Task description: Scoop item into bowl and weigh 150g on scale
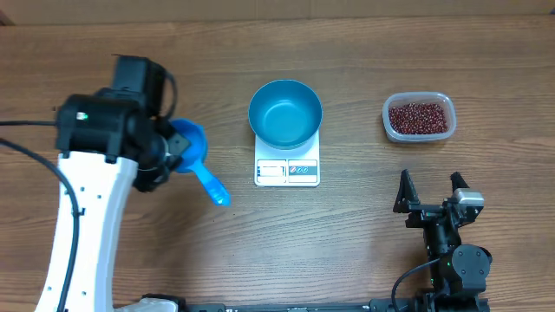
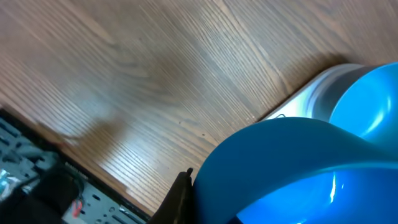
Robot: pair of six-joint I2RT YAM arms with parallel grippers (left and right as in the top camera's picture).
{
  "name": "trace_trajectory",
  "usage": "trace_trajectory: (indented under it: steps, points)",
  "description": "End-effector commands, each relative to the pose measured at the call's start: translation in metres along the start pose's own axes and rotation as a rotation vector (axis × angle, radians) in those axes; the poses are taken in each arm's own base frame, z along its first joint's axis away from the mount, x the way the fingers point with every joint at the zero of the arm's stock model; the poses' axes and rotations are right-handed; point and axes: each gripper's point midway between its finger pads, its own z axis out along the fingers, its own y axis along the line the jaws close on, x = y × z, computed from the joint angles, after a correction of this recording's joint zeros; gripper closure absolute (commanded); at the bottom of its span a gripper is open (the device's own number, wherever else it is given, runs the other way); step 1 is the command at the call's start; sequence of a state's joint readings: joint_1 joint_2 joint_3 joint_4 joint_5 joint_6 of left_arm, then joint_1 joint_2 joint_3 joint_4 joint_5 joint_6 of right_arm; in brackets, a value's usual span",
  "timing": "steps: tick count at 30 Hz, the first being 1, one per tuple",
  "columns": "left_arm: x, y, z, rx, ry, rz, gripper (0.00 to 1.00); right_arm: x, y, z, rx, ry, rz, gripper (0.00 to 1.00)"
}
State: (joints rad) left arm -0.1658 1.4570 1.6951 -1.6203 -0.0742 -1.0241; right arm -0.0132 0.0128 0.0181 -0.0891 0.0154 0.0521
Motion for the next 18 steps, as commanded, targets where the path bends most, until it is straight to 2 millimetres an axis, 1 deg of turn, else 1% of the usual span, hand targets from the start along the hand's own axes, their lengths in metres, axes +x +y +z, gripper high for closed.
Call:
trace_trajectory:
  steps: [1, 3, 5, 8, 9, 11, 15, 18]
  points:
    - [0.019, -0.008, 0.0, -0.018, -0.046, -0.159, 0.96, 0.001, -0.003, 0.0, 0.012, -0.008, 0.001, 0.0]
    - [0.035, -0.015, 0.003, -0.019, -0.036, -0.204, 0.96, 0.001, -0.003, 0.0, 0.012, -0.008, 0.0, 0.0]
    - [0.047, -0.021, 0.006, -0.015, -0.041, -0.223, 0.96, 0.001, -0.003, 0.0, 0.012, -0.008, 0.0, 0.0]
    - [0.061, -0.034, 0.009, 0.015, -0.045, -0.193, 0.96, 0.001, -0.003, 0.0, 0.012, -0.008, 0.001, 0.0]
    - [0.068, -0.043, 0.012, 0.032, -0.041, -0.166, 0.96, 0.001, -0.003, 0.0, 0.012, -0.008, 0.0, 0.0]
    - [0.073, -0.048, 0.017, 0.032, -0.037, -0.157, 0.96, 0.001, -0.003, 0.0, 0.012, -0.008, 0.0, 0.0]
    - [0.086, -0.053, 0.036, -0.032, -0.016, -0.165, 0.96, 0.001, -0.003, 0.0, 0.012, -0.008, 0.001, 0.0]
    - [0.091, -0.058, 0.046, -0.056, 0.004, -0.156, 0.96, 0.001, -0.003, 0.0, 0.012, -0.008, 0.0, 0.0]
